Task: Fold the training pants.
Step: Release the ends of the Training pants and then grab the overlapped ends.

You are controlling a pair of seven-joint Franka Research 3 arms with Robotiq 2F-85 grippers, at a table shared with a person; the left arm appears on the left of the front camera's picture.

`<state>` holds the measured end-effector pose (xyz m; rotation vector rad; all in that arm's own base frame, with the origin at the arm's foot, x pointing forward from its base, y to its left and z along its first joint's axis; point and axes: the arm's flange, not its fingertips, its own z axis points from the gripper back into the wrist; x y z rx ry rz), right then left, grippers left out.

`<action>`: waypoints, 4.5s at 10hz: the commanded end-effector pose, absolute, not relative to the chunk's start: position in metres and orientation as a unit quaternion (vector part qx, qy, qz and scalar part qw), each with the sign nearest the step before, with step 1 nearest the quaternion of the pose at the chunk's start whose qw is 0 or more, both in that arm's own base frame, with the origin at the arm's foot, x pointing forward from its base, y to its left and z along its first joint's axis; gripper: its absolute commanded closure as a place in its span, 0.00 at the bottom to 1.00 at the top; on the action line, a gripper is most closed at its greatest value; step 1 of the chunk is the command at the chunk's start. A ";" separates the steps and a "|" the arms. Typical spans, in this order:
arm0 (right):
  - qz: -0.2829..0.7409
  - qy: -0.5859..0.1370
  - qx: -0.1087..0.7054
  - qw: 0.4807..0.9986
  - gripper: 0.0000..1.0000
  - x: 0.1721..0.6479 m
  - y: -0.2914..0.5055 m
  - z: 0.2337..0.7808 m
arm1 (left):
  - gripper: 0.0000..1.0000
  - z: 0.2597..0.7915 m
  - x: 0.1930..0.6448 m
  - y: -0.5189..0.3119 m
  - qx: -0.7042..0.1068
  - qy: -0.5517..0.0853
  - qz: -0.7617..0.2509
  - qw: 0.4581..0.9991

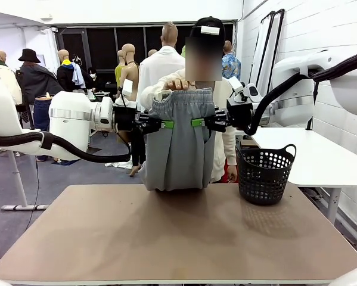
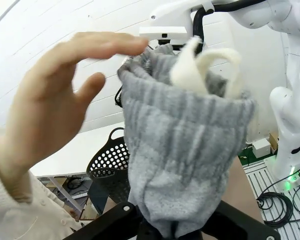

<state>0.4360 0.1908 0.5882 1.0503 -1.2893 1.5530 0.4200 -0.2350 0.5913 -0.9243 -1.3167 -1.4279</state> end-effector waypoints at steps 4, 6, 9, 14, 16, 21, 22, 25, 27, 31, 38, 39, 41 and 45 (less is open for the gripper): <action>0.619 -0.516 0.421 0.417 1.00 0.435 0.192 0.590 | 1.00 0.595 0.416 -0.236 -0.375 -0.544 -0.581 0.475; 0.619 -0.516 0.421 0.417 1.00 0.435 0.192 0.590 | 1.00 0.595 0.416 -0.236 -0.375 -0.544 -0.581 0.475; 0.619 -0.516 0.421 0.417 1.00 0.435 0.192 0.590 | 1.00 0.595 0.416 -0.236 -0.375 -0.544 -0.581 0.475; 0.619 -0.516 0.421 0.417 1.00 0.435 0.192 0.590 | 1.00 0.595 0.416 -0.236 -0.375 -0.544 -0.581 0.475; 0.619 -0.516 0.421 0.417 1.00 0.435 0.192 0.590 | 1.00 0.595 0.416 -0.236 -0.375 -0.544 -0.581 0.475; 0.619 -0.516 0.421 0.417 1.00 0.435 0.192 0.590 | 1.00 0.595 0.416 -0.236 -0.375 -0.544 -0.581 0.475; 0.619 -0.516 0.421 0.417 1.00 0.435 0.192 0.590 | 1.00 0.595 0.416 -0.236 -0.375 -0.544 -0.581 0.475; 0.619 -0.516 0.421 0.417 1.00 0.435 0.192 0.590 | 1.00 0.595 0.416 -0.236 -0.375 -0.544 -0.581 0.475; 0.619 -0.516 0.421 0.417 1.00 0.435 0.192 0.590 | 1.00 0.595 0.416 -0.236 -0.375 -0.544 -0.581 0.475; 0.619 -0.516 0.421 0.417 1.00 0.435 0.192 0.590 | 1.00 0.595 0.416 -0.236 -0.375 -0.544 -0.581 0.475; 0.619 -0.516 0.421 0.417 1.00 0.435 0.192 0.590 | 1.00 0.595 0.416 -0.236 -0.375 -0.544 -0.581 0.475; 0.619 -0.516 0.421 0.417 1.00 0.435 0.192 0.590 | 1.00 0.595 0.416 -0.236 -0.375 -0.544 -0.581 0.475; 0.619 -0.516 0.421 0.417 1.00 0.435 0.192 0.590 | 1.00 0.595 0.416 -0.236 -0.375 -0.544 -0.581 0.475; 0.619 -0.516 0.421 0.417 1.00 0.435 0.192 0.590 | 1.00 0.595 0.416 -0.236 -0.375 -0.544 -0.581 0.475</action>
